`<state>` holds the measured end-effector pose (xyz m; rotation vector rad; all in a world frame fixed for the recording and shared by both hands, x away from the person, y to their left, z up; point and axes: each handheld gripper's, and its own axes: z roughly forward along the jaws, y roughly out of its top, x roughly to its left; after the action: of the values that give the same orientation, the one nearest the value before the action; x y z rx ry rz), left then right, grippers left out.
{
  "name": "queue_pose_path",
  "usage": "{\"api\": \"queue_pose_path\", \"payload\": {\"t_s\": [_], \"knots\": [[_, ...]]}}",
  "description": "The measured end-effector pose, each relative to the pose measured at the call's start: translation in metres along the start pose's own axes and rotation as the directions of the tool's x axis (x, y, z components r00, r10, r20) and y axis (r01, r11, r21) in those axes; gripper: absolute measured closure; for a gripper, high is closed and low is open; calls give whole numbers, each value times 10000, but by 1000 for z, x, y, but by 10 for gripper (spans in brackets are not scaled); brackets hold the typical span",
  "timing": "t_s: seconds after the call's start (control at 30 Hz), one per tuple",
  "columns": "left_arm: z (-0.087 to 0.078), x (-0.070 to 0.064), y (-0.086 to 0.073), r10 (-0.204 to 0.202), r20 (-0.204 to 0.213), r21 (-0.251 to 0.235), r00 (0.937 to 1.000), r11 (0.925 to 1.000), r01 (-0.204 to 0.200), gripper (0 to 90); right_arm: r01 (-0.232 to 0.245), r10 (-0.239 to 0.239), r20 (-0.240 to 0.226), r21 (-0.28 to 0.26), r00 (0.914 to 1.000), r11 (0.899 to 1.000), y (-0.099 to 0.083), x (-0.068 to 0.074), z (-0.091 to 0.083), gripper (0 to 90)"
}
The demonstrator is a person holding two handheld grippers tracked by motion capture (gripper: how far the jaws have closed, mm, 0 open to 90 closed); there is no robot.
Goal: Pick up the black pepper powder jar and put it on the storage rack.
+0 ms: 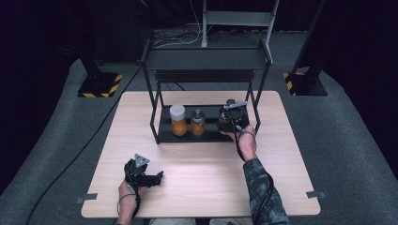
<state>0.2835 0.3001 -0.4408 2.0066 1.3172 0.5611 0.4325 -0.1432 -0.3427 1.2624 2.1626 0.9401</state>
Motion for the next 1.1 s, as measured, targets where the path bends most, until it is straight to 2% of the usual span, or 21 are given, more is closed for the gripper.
{"api": "queue_pose_path", "payload": {"t_s": [1.1], "knots": [[0,0,0,1,2,2,10000,10000,-1,23,-132,134,-144,144,9998,9998,3,-1,14,309]]}}
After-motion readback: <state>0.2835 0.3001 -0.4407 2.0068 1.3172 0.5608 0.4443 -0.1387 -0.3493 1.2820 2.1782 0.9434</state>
